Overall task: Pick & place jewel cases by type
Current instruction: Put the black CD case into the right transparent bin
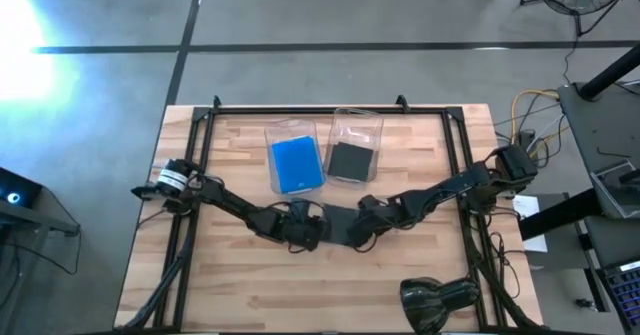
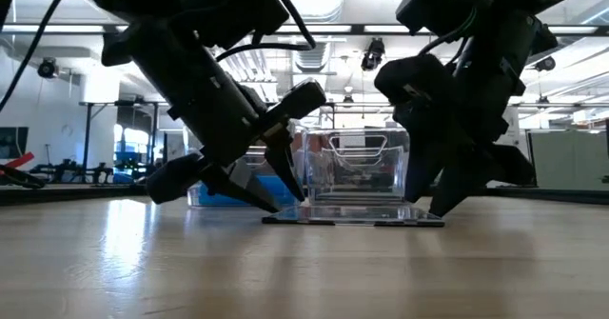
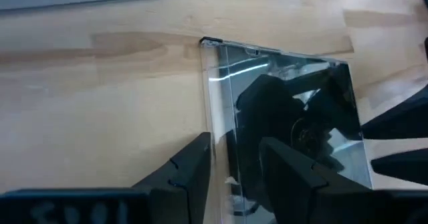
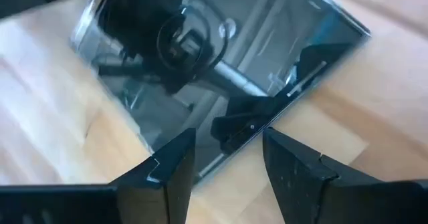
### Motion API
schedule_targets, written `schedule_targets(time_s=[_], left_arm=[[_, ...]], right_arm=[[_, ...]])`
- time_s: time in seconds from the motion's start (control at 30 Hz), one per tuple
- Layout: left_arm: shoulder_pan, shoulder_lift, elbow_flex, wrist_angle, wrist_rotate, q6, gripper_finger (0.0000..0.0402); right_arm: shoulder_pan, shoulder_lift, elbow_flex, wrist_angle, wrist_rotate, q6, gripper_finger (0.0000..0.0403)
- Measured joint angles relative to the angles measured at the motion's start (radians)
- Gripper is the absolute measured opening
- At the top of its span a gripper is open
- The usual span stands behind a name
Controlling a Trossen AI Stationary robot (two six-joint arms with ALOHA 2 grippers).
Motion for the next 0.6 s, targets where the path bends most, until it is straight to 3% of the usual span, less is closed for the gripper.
schedule_targets(time_s=[0.4,0.6], left_arm=[[-0.012,-0.043,0.0,0.131,0.074,0.24,0.0115],[-0.029,-0.092,-0.004,0.151,0.126,0.271,0.0115]], right_arm=[[0.022,0.001,0.004,-0.054,-0.101,-0.118,0.0153],[0.027,0.0,0.003,-0.081,-0.125,-0.185,0.0153]])
